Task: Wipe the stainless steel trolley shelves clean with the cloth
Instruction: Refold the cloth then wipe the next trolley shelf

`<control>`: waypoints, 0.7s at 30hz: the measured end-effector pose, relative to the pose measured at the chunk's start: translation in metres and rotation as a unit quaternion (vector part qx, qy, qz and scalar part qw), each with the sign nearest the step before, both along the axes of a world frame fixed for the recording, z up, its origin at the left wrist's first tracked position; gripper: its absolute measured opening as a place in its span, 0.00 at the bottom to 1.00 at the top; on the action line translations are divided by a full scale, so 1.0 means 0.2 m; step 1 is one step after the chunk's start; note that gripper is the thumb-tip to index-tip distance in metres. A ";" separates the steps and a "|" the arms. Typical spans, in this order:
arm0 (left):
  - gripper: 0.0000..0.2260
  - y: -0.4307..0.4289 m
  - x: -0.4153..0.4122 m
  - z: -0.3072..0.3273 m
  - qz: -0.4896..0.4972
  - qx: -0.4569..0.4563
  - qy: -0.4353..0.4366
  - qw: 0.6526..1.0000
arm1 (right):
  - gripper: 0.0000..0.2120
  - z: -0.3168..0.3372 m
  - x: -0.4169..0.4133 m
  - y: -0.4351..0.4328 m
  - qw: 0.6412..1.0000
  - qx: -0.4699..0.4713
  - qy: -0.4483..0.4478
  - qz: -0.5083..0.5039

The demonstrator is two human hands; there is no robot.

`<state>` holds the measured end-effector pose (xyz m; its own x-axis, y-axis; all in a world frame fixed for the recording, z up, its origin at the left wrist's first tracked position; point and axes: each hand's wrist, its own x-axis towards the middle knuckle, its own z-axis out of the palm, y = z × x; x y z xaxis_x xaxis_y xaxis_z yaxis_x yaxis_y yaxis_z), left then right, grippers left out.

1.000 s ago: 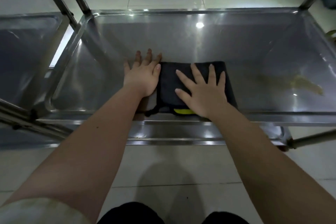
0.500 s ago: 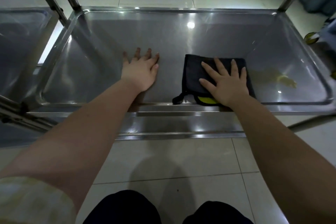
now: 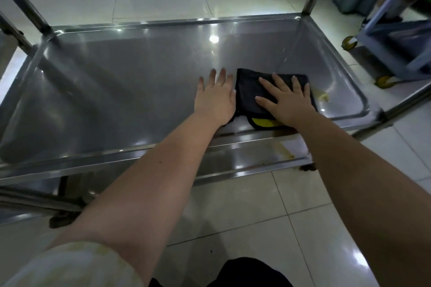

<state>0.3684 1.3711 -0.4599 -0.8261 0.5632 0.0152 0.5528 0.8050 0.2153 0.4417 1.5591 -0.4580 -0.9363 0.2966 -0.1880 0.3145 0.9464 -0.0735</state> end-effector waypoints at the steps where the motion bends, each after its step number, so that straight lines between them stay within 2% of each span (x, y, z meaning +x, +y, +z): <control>1: 0.24 0.04 -0.01 -0.01 -0.003 -0.004 -0.006 1.000 | 0.30 -0.01 0.01 0.01 1.000 0.006 0.003 -0.003; 8: 0.23 0.07 -0.04 -0.06 0.001 -0.053 -0.013 0.999 | 0.29 -0.01 0.04 0.12 1.000 -0.007 0.019 0.009; 16: 0.22 0.10 -0.03 -0.07 0.014 -0.048 0.003 0.999 | 0.29 0.00 0.17 0.63 0.996 0.002 -0.023 -0.084; 19: 0.22 0.10 -0.03 -0.08 0.016 -0.050 0.009 0.999 | 0.29 -0.01 0.13 0.54 0.995 0.011 -0.009 -0.101; 21: 0.22 0.09 -0.03 -0.07 0.015 -0.054 0.005 0.998 | 0.29 0.00 0.10 0.38 0.997 0.006 -0.003 -0.072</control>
